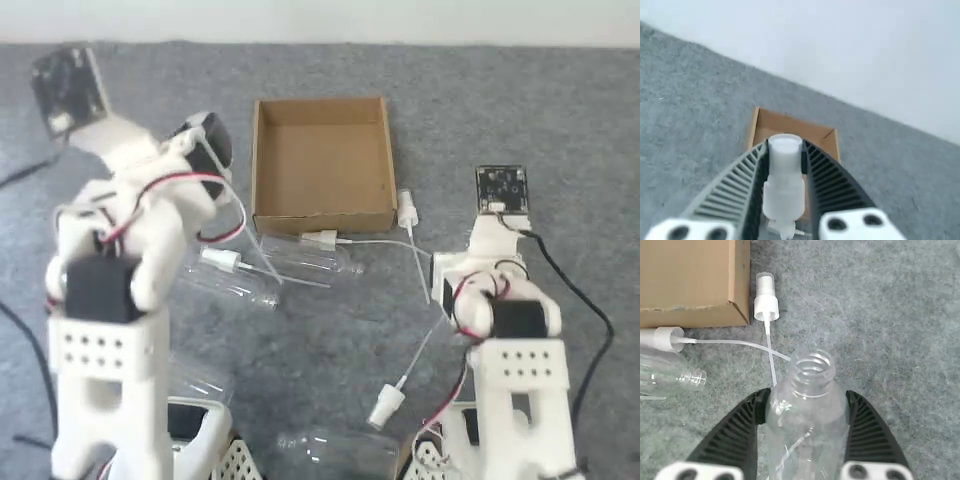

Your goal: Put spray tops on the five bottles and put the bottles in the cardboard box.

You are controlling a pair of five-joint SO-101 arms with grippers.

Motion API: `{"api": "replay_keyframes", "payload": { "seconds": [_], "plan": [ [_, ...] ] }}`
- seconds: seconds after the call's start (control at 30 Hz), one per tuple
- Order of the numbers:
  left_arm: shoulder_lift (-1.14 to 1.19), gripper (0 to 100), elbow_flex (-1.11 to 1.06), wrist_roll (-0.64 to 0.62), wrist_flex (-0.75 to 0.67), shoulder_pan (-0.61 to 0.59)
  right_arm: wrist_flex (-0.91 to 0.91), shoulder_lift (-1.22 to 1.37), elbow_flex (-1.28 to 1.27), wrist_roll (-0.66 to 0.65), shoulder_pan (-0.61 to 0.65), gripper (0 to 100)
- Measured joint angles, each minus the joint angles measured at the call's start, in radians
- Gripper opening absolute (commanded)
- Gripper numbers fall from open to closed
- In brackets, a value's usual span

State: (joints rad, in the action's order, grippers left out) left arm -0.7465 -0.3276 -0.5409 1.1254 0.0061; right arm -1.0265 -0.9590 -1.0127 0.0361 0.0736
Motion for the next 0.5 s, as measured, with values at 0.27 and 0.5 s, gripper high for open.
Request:
{"api": "replay_keyframes", "payload": {
  "seconds": [0.27,0.5],
  "plan": [
    [-0.272,1,-0.374,0.074,-0.269,0.032,0.000,-0.304,-0.124,0.000,0.104,9.6],
    [-0.473,1,-0.505,0.094,-0.368,0.040,0.000,-0.483,-0.192,0.000,0.180,9.6]
  ]
}}
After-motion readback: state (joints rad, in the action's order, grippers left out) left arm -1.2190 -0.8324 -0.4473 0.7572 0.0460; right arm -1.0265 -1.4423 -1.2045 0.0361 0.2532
